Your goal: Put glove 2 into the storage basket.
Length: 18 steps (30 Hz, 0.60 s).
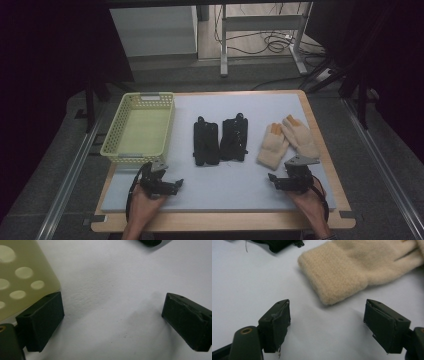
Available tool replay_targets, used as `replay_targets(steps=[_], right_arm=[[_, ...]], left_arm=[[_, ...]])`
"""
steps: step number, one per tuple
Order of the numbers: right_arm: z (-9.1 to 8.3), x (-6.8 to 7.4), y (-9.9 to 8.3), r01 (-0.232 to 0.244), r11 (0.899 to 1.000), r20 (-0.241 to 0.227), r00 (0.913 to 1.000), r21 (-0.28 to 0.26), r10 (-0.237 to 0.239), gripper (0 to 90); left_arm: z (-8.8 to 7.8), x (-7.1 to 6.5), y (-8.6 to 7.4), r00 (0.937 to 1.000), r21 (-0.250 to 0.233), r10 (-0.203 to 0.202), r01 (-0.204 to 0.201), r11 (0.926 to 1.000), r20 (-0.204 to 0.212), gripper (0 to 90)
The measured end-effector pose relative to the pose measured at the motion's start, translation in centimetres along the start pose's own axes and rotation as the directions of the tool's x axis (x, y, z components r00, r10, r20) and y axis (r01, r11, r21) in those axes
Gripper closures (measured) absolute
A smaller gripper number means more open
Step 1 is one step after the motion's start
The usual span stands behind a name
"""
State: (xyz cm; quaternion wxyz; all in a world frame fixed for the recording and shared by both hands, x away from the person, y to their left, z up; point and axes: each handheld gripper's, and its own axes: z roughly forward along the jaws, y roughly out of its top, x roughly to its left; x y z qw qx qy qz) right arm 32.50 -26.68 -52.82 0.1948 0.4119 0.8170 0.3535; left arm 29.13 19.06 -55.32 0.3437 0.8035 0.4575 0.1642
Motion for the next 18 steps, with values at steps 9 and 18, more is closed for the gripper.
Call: replay_targets(steps=[9, 18], right_arm=[[-0.7, 0.1, 1.5, -0.006, 1.0, -0.038, 0.9993, -0.024, 0.005, 23.4], [0.3, 0.6, 3.2, 0.009, 0.999, -0.051, 0.9986, -0.035, -0.011, 23.3]], left_arm=[[0.0, 0.0, 0.0, 1.0, 0.0, 0.0, 0.0, 1.0, 0.0, 4.5], [0.0, 0.0, 0.0, 1.0, 0.0, 0.0, 0.0, 1.0, 0.0, 4.5]])
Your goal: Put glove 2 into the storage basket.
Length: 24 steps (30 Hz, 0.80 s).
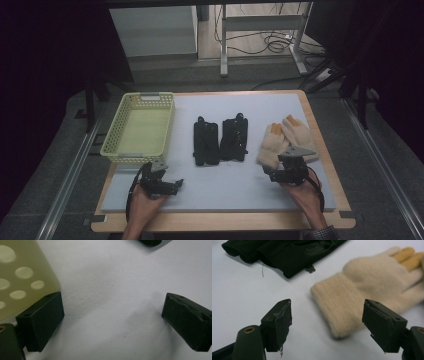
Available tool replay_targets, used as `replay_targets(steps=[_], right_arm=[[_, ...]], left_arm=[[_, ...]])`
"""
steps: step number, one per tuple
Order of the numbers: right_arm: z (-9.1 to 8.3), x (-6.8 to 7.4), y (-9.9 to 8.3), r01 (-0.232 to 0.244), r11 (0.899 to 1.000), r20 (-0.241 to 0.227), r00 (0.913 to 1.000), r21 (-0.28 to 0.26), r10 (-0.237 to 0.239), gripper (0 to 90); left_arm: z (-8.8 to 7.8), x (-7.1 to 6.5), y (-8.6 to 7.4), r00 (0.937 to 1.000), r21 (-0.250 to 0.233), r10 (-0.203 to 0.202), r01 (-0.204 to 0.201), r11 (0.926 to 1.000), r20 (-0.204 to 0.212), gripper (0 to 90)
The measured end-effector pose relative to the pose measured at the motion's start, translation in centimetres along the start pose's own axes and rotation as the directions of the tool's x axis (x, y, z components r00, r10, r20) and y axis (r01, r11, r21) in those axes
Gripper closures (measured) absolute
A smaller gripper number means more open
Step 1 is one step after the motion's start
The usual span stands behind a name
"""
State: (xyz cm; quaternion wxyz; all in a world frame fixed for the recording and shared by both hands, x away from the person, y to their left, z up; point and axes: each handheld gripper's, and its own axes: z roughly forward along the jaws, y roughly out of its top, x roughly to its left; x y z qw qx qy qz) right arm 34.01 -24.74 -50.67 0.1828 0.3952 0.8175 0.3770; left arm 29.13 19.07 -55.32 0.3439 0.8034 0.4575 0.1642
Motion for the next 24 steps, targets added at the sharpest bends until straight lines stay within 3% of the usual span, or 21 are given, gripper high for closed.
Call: replay_targets(steps=[6, 14, 21, 24], right_arm=[[1.2, 0.1, 1.5, 0.016, 1.0, -0.02, 0.9997, 0.015, -0.016, 25.4], [3.0, 0.0, 4.7, 0.052, 0.999, -0.031, 0.9982, 0.012, -0.051, 39.8], [5.8, 0.3, 8.2, 0.09, 0.996, -0.051, 0.9948, 0.03, -0.088, 53.1], [7.2, 0.4, 9.3, 0.091, 0.995, -0.063, 0.9941, 0.04, -0.088, 53.1]], left_arm=[[0.0, 0.0, 0.0, 1.0, 0.0, -0.001, 0.001, 1.0, 0.0, 4.4], [0.0, 0.0, 0.0, 1.0, 0.0, -0.001, 0.001, 1.0, 0.001, 4.5], [0.0, 0.0, 0.0, 1.0, 0.0, -0.001, 0.001, 1.0, 0.001, 4.4], [0.0, 0.0, 0.0, 1.0, 0.0, -0.002, 0.002, 1.0, 0.001, 4.4]])
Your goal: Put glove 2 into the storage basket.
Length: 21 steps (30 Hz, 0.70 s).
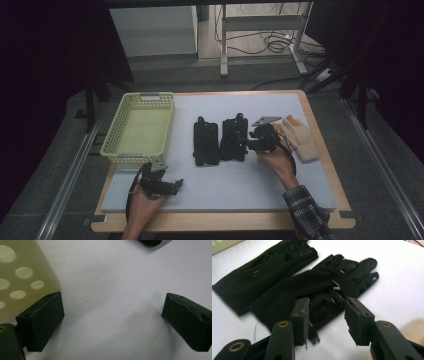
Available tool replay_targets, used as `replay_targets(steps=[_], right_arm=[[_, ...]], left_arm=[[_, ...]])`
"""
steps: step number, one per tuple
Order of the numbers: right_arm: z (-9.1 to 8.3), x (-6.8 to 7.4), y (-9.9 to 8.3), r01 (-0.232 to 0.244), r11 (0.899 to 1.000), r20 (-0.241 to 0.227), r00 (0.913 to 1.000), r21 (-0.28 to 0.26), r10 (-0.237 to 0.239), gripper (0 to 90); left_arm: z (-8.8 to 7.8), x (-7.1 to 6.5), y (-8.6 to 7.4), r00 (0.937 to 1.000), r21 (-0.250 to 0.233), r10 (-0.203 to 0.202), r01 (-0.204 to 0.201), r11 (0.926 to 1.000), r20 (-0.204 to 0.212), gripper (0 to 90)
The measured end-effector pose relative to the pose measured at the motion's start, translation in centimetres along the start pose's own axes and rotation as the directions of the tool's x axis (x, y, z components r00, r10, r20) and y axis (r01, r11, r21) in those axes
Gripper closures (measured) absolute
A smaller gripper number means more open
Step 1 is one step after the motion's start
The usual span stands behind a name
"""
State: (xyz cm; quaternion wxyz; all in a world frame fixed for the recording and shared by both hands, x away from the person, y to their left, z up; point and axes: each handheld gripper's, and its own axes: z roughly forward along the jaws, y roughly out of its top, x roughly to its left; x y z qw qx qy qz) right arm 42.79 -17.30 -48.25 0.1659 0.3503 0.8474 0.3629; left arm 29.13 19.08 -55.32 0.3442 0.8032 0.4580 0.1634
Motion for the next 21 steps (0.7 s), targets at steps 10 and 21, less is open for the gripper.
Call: replay_targets(steps=[10, 21], right_arm=[[4.5, -0.9, 1.7, -0.017, 0.997, 0.096, 0.9953, 0.071, 0.01, 34.7], [6.4, -1.5, 0.7, -0.093, 0.991, 0.064, 0.9942, 0.1, 0.087, 64.2]], left_arm=[[0.0, 0.0, 0.0, 1.0, -0.001, 0.0, 0.0, 1.0, 0.001, 4.5], [0.0, 0.0, 0.0, 1.0, -0.001, 0.0, 0.0, 1.0, 0.001, 4.4]])
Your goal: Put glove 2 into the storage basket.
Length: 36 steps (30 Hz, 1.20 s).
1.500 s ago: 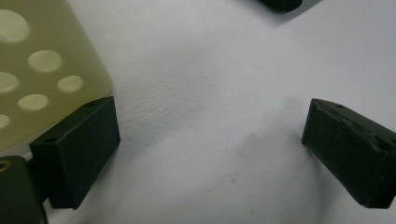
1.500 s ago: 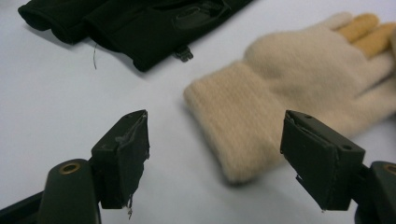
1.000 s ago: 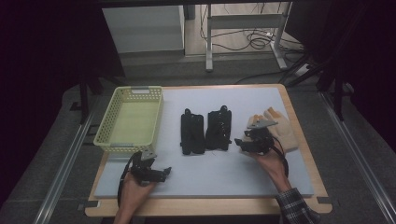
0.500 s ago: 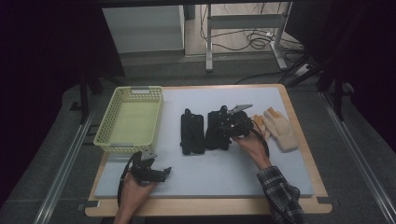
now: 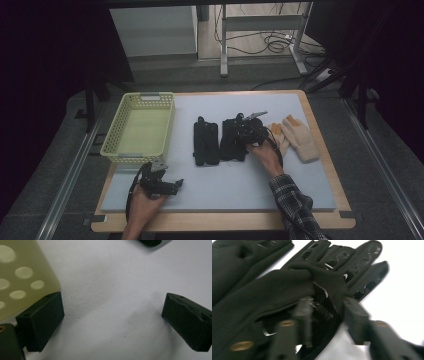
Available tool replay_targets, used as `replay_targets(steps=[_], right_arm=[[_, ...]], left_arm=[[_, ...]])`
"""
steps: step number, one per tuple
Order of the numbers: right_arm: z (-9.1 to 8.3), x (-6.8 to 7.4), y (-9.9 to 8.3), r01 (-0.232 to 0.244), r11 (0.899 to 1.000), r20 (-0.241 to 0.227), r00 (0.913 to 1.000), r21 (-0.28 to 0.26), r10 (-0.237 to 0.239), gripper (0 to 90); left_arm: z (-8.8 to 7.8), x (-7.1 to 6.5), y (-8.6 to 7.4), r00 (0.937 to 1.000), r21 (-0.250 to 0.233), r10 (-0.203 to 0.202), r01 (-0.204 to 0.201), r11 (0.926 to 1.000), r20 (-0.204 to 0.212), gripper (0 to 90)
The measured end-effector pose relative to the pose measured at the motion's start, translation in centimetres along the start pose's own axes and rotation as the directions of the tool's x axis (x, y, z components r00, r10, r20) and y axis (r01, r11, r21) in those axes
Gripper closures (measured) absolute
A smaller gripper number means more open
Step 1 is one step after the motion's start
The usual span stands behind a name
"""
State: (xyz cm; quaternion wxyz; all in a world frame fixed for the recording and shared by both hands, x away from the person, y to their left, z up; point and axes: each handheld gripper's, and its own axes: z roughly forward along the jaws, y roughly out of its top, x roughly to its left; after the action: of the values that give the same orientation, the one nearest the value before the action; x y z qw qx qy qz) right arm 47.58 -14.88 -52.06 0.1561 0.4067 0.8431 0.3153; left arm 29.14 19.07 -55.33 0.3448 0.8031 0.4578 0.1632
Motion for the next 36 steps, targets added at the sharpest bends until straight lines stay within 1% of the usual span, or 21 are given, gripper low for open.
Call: replay_targets(steps=[1, 2, 3, 4, 8, 11, 13, 14, 15, 16, 17, 18, 20, 22, 23, 24, 27, 29, 32, 33, 36], right_arm=[[-0.1, 0.1, 0.0, -0.003, 1.0, -0.009, 1.0, 0.002, 0.004, 70.9], [-0.1, 0.1, 0.0, -0.003, 1.0, -0.009, 1.0, 0.002, 0.004, 70.9], [-0.1, 0.2, -0.1, -0.005, 1.0, -0.022, 0.9998, 0.0, 0.005, 78.9], [-0.2, 0.7, 0.0, 0.011, 1.0, -0.011, 0.9999, 0.0, -0.011, 83.0], [-0.5, 1.0, 0.1, 0.016, 1.0, -0.002, 0.9999, 0.002, -0.016, 83.8], [-2.3, 0.7, -0.1, -0.048, 0.998, -0.06, 0.9971, -0.037, 0.046, 83.9], [-2.9, 0.7, -0.2, -0.055, 0.997, -0.071, 0.9961, -0.045, 0.052, 83.8], [-4.2, 0.9, -0.5, -0.069, 0.996, -0.097, 0.9933, -0.061, 0.063, 83.8], [-4.2, 0.9, -0.5, -0.069, 0.996, -0.097, 0.9933, -0.061, 0.063, 83.8], [-4.9, 1.1, -0.7, -0.075, 0.995, -0.112, 0.9914, -0.07, 0.067, 83.8], [-5.5, 1.3, -1.0, -0.081, 0.994, -0.13, 0.9891, -0.079, 0.07, 83.8], [-7.0, 2.1, -1.7, -0.068, 0.993, -0.143, 0.9883, -0.092, 0.054, 83.7], [-7.3, 2.4, -1.9, -0.063, 0.994, -0.143, 0.9885, -0.092, 0.05, 83.7], [-8.9, 3.8, -3.4, -0.049, 0.994, -0.15, 0.988, -0.099, 0.034, 83.5], [-8.9, 3.8, -3.4, -0.049, 0.994, -0.15, 0.988, -0.099, 0.034, 83.5], [-9.6, 4.7, -4.7, -0.042, 0.994, -0.154, 0.9877, -0.098, 0.027, 83.4], [-10.0, 5.5, -6.3, -0.047, 0.995, -0.16, 0.9867, -0.093, 0.031, 83.1], [-10.0, 6.1, -7.6, -0.05, 0.995, -0.16, 0.9865, -0.091, 0.035, 80.8], [-10.1, 6.5, -8.8, -0.005, 0.996, -0.116, 0.9933, -0.088, -0.005, 63.9], [-10.1, 6.5, -8.8, -0.005, 0.996, -0.116, 0.9933, -0.088, -0.005, 63.9], [-10.6, 5.5, -8.6, 0.011, 0.993, -0.105, 0.9942, -0.121, -0.024, 53.6]], left_arm=[[0.0, 0.0, 0.0, 1.0, 0.0, 0.0, 0.0, 1.0, 0.0, 4.4], [0.0, 0.0, 0.0, 1.0, 0.0, 0.0, 0.0, 1.0, 0.0, 4.4], [0.0, 0.0, 0.0, 1.0, 0.0, 0.0, 0.0, 1.0, 0.0, 4.4], [0.0, 0.0, 0.0, 1.0, 0.0, 0.0, 0.0, 1.0, 0.0, 4.4], [0.0, 0.0, 0.0, 1.0, 0.0, 0.0, 0.0, 1.0, 0.0, 4.4], [0.0, 0.0, 0.0, 1.0, 0.0, 0.0, 0.0, 1.0, 0.0, 4.5], [0.0, 0.0, 0.0, 1.0, 0.0, 0.0, 0.0, 1.0, 0.0, 4.4], [0.0, 0.0, 0.0, 1.0, 0.001, 0.0, 0.0, 1.0, 0.0, 4.4], [0.0, 0.0, 0.0, 1.0, 0.001, 0.0, 0.0, 1.0, 0.0, 4.4], [0.0, 0.0, 0.0, 1.0, 0.001, 0.0, 0.0, 1.0, 0.0, 4.4], [0.0, 0.0, 0.0, 1.0, 0.0, -0.001, 0.001, 1.0, -0.001, 4.5], [0.0, 0.0, 0.0, 1.0, 0.001, 0.0, 0.0, 1.0, -0.001, 4.5], [0.0, 0.0, 0.0, 1.0, 0.001, 0.0, 0.0, 1.0, -0.001, 4.4], [0.0, 0.0, 0.0, 1.0, 0.001, 0.0, 0.0, 1.0, -0.001, 4.4], [0.0, 0.0, 0.0, 1.0, 0.001, 0.0, 0.0, 1.0, -0.001, 4.4], [0.0, 0.0, 0.0, 1.0, 0.001, 0.0, 0.0, 1.0, -0.001, 4.4], [0.0, 0.0, 0.0, 1.0, 0.001, 0.0, 0.0, 1.0, -0.001, 4.5], [0.0, 0.0, 0.0, 1.0, 0.0, 0.0, 0.0, 1.0, -0.001, 4.5], [0.0, 0.0, 0.0, 1.0, 0.001, 0.0, 0.0, 1.0, -0.001, 4.5], [0.0, 0.0, 0.0, 1.0, 0.001, 0.0, 0.0, 1.0, -0.001, 4.5], [0.0, 0.0, 0.0, 1.0, 0.001, 0.0, 0.0, 1.0, -0.001, 4.4]])
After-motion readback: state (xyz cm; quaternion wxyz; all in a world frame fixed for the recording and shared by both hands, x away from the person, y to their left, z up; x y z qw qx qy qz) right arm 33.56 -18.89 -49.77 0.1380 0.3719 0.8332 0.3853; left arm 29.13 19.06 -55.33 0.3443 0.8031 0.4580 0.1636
